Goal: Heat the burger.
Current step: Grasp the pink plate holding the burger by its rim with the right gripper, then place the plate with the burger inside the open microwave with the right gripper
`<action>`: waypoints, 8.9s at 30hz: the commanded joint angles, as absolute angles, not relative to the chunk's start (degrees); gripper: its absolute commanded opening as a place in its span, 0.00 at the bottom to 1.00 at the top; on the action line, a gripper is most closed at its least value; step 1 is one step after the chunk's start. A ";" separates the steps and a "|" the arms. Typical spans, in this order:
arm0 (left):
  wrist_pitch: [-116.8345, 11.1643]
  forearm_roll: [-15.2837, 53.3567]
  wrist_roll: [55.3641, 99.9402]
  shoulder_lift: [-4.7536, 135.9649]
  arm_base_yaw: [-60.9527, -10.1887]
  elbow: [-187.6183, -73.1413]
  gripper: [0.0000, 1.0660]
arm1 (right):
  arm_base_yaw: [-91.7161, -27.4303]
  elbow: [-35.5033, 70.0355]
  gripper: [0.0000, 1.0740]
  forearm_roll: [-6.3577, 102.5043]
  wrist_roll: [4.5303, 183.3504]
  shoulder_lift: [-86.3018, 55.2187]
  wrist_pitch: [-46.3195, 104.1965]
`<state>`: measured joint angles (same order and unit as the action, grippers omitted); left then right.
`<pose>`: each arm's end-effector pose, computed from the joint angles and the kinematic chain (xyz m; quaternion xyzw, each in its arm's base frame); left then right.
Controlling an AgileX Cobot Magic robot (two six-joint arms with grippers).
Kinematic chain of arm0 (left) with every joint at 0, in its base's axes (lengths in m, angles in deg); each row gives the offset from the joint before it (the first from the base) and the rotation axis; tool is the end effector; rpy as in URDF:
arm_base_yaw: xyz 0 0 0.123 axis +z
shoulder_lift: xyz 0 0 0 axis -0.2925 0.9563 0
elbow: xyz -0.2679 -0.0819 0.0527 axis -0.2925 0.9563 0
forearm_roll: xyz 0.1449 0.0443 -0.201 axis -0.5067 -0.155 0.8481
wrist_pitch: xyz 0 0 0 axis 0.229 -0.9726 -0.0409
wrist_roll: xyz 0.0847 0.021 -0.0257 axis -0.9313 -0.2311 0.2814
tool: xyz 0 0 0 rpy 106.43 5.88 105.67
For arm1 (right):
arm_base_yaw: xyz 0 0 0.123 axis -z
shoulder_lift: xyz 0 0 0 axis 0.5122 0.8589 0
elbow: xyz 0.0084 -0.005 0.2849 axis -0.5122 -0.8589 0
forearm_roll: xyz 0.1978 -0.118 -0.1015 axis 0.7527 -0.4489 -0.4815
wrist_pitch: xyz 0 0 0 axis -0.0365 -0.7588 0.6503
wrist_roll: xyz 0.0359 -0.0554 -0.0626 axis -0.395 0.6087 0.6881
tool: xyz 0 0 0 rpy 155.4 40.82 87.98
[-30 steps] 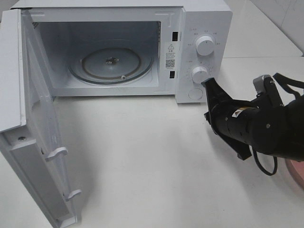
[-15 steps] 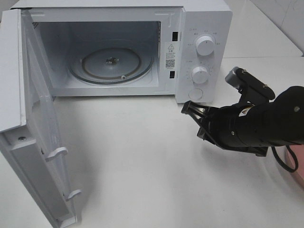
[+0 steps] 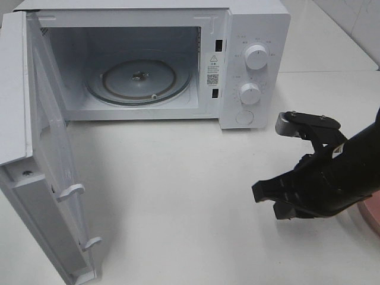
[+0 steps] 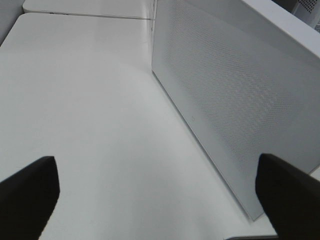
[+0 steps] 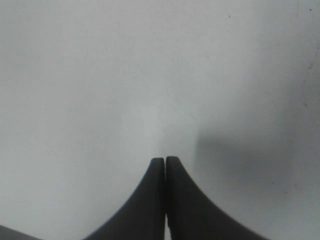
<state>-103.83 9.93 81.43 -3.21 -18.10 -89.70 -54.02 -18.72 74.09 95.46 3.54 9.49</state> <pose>-0.0091 -0.0075 0.2801 0.0110 0.8525 -0.0528 0.5199 0.2156 0.1045 0.1433 -0.0469 0.9745 0.1323 0.1752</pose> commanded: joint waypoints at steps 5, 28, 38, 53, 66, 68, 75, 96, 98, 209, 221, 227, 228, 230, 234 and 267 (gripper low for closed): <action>-103.03 10.44 81.43 -4.07 -17.98 -89.70 0.94 | -51.55 -15.28 0.05 60.91 94.14 -1.33 -6.73; -103.03 10.44 81.43 -4.07 -17.98 -89.70 0.94 | -43.47 -6.57 0.95 37.02 87.04 -3.74 -24.26; -103.03 10.44 81.43 -4.07 -17.98 -89.70 0.94 | -38.66 -6.63 0.92 35.93 84.29 -0.64 -20.54; -103.03 10.44 81.43 -4.07 -17.98 -89.70 0.94 | -37.51 -6.63 0.88 37.24 83.03 9.44 -13.66; -103.03 10.44 81.43 -4.07 -17.98 -89.70 0.94 | -34.82 -6.68 0.86 37.30 82.28 14.94 -9.54; -103.03 10.44 81.43 -4.07 -17.98 -89.70 0.94 | -34.82 -6.68 0.86 37.30 82.28 15.86 -9.08; -103.03 10.44 81.43 -4.07 -17.98 -89.70 0.94 | -34.82 -6.68 0.83 37.36 82.28 19.87 -7.30; -103.03 10.44 81.43 -4.07 -17.98 -89.70 0.94 | -34.82 -6.68 0.05 37.24 80.50 19.98 -8.62; -103.03 10.44 81.43 -4.07 -17.98 -89.70 0.94 | -34.82 -6.68 0.02 37.24 80.50 19.98 -8.62; -103.03 10.44 81.43 -4.07 -17.98 -89.70 0.94 | -98.48 -18.09 0.00 8.25 64.58 -4.83 -24.83; -103.03 10.44 81.43 -4.07 -17.98 -89.70 0.94 | -98.48 -18.09 0.00 8.25 76.55 -4.83 -20.65; -103.03 10.44 81.43 -4.07 -17.98 -89.70 0.94 | -98.48 -18.03 0.00 8.25 81.82 -4.83 -20.48; -103.03 10.44 81.43 -4.07 -17.98 -89.70 0.94 | -98.48 -18.03 0.00 8.25 83.94 -4.83 -20.42; -103.03 10.44 81.43 -4.07 -17.98 -89.70 0.94 | -98.48 -18.03 0.00 8.25 85.78 -4.83 -20.02; -103.03 10.44 81.43 -4.07 -17.98 -89.70 0.94 | -98.48 -18.03 0.00 8.25 89.39 -4.83 -18.53; -103.03 10.44 81.43 -4.07 -17.98 -89.70 0.94 | -98.13 -18.03 0.00 1.15 105.43 -4.83 -5.01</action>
